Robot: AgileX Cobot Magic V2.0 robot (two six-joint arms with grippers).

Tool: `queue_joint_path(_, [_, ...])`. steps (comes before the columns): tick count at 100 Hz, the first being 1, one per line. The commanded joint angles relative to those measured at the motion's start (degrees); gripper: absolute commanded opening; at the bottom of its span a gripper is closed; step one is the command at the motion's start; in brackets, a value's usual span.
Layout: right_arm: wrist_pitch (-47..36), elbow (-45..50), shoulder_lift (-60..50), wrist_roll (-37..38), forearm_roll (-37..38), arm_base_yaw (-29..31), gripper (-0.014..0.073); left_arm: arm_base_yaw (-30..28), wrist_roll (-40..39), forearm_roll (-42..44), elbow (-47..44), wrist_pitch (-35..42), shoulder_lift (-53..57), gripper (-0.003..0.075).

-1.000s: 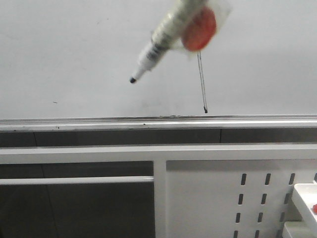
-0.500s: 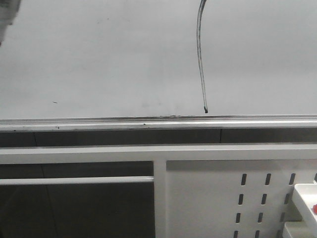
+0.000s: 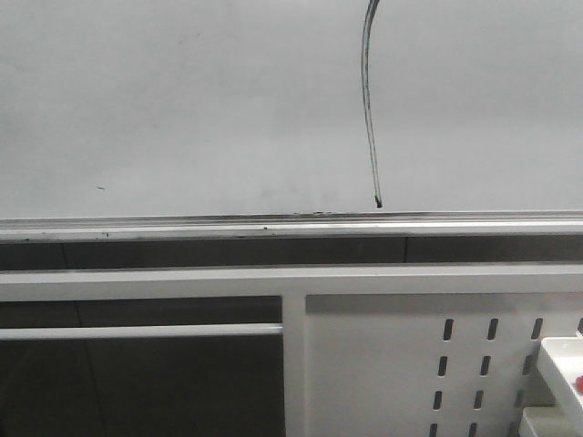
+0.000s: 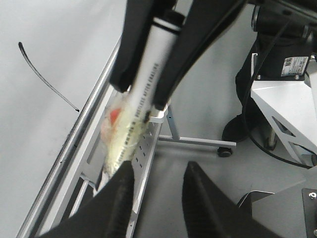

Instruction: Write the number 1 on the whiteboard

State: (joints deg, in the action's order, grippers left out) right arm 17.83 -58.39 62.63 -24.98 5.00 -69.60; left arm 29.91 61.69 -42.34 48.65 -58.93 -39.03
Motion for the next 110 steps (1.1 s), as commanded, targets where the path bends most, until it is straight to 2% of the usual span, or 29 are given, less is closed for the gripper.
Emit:
queue_joint_path(1, [-5.39,-2.25,-0.91,-0.48,0.48,-0.73,-0.0077,0.00,-0.01,-3.20,1.94,3.60,-0.60,0.0204])
queue_joint_path(24, [-4.28,-2.25,-0.91,-0.48,0.48,-0.71,-0.0077,0.00,-0.01,-3.20,1.94,3.99,-0.84,0.0202])
queue_joint_path(43, [-4.28,-2.25,-0.91,-0.48,0.48,-0.71,-0.0077,0.00,-0.01,-3.20,1.94,4.28,-0.97,0.0130])
queue_joint_path(61, [-4.28,-2.25,-0.91,-0.48,0.48,-0.71,-0.0077,0.00,-0.01,-3.09,1.94,4.28,-2.48,0.0128])
queue_joint_path(68, [-4.25,-2.25,-0.91,-0.48,0.48,-1.25,-0.0077,0.00,-0.01,-3.09,1.94,4.28,-3.02,0.0149])
queue_joint_path(85, [-2.83,-2.25,-0.91,-0.48,0.48,-2.39,-0.0077,0.00,-0.01,-2.28,1.94,5.82,-3.15,0.0277])
queue_joint_path(110, [-2.52,-2.25,-0.91,-0.48,0.48,-2.39,-0.0077,0.00,-0.01,-0.57,1.94,4.37,-3.49,0.0281])
